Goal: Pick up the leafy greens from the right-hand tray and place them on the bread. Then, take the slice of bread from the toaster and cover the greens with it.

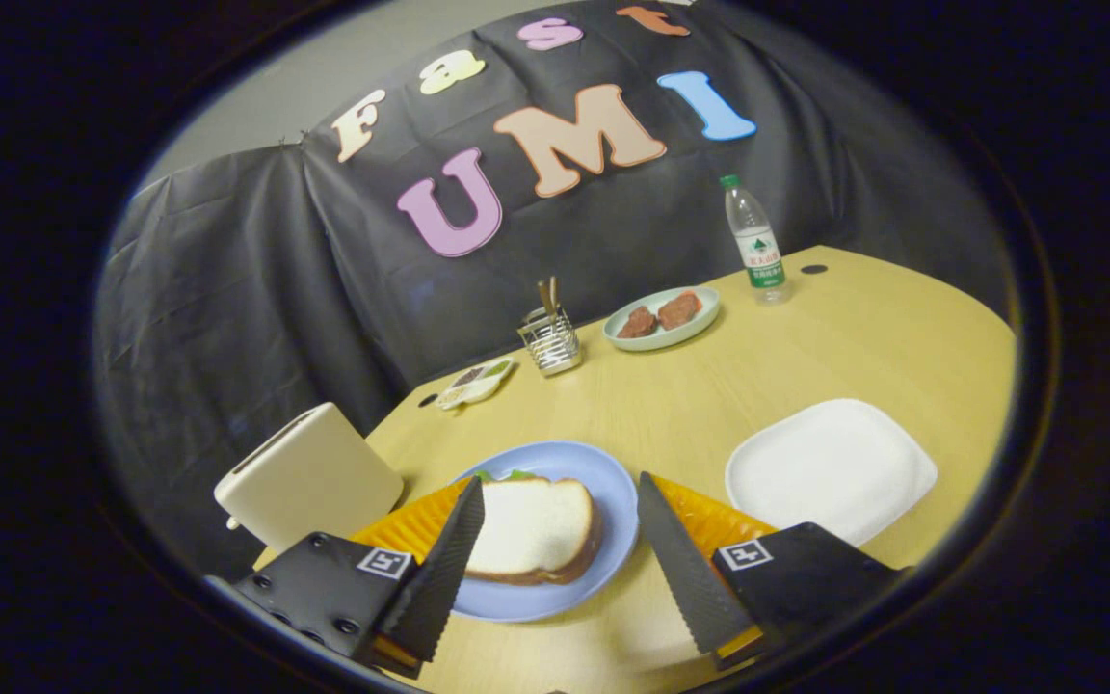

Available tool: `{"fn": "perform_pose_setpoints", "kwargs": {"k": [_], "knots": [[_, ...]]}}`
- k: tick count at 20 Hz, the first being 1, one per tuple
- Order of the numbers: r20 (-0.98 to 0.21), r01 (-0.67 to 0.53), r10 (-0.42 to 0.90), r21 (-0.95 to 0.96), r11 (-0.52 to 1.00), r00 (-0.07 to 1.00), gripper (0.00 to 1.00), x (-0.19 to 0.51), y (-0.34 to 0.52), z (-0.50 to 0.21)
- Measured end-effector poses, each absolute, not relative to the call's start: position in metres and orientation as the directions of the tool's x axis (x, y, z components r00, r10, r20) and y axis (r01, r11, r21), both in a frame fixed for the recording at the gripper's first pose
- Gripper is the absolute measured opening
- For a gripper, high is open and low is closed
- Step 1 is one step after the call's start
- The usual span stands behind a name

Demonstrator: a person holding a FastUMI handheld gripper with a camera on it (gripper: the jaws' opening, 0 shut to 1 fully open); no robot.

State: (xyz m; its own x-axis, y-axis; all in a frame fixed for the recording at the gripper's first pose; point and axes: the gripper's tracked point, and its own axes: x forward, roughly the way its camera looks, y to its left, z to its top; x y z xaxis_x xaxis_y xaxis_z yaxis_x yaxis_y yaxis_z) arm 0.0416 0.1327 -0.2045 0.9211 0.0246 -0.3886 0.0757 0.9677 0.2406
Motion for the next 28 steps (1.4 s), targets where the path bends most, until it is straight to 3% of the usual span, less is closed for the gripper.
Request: {"fn": "perform_pose_setpoints", "kwargs": {"k": [12,18,28], "knots": [[-0.164,0.038,-0.017,0.129,0.991,0.986,1.00,0.048,0.069,-0.088],[-0.083,-0.037,0.044,0.088,0.995,0.996,1.00,0.059,0.077,-0.041],[-0.054,-0.131,0.139,0.128,0.983,0.989,1.00,0.063,0.080,-0.046]]}}
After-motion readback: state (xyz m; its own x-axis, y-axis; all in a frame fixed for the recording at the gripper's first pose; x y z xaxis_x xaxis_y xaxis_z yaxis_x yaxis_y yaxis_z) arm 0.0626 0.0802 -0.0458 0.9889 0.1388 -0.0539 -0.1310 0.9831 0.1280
